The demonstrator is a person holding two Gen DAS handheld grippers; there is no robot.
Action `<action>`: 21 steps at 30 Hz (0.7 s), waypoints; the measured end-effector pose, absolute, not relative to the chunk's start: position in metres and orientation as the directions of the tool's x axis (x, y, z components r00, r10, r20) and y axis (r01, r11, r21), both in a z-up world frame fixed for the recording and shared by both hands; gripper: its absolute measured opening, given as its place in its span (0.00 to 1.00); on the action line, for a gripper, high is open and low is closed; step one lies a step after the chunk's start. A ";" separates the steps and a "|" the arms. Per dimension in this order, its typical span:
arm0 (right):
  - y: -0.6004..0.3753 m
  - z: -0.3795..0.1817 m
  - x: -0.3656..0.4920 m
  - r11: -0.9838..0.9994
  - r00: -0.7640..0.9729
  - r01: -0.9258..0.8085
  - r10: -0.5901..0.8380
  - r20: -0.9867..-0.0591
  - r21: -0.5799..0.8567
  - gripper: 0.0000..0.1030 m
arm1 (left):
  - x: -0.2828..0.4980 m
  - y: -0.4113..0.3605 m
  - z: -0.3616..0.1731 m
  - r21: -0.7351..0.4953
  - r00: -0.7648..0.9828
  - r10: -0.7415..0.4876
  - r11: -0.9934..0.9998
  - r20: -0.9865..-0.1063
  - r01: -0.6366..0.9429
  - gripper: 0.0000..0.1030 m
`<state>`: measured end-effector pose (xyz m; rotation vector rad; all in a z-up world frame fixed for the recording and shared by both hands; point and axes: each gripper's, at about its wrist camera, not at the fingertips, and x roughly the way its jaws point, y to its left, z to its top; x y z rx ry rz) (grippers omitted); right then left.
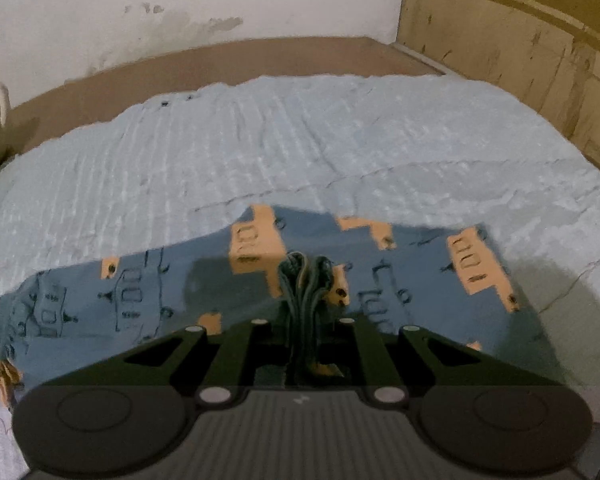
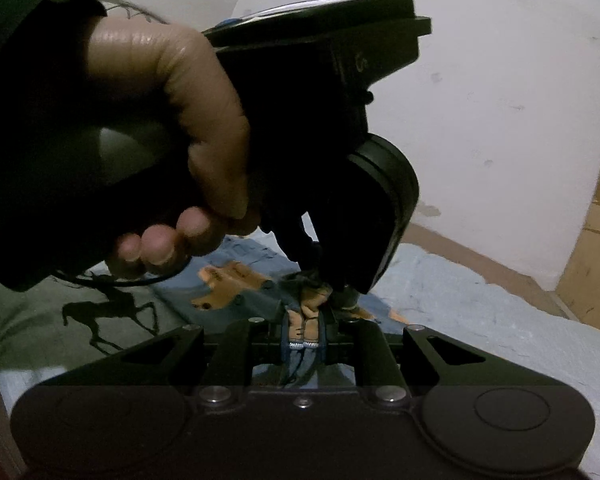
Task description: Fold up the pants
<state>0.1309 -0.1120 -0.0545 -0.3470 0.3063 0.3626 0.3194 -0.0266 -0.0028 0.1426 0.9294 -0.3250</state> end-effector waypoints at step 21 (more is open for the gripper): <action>-0.184 -0.036 0.094 0.926 0.887 -0.351 0.281 -0.366 -0.140 0.99 | 0.239 0.036 0.068 0.164 0.748 0.074 0.985 -0.659 0.047 0.99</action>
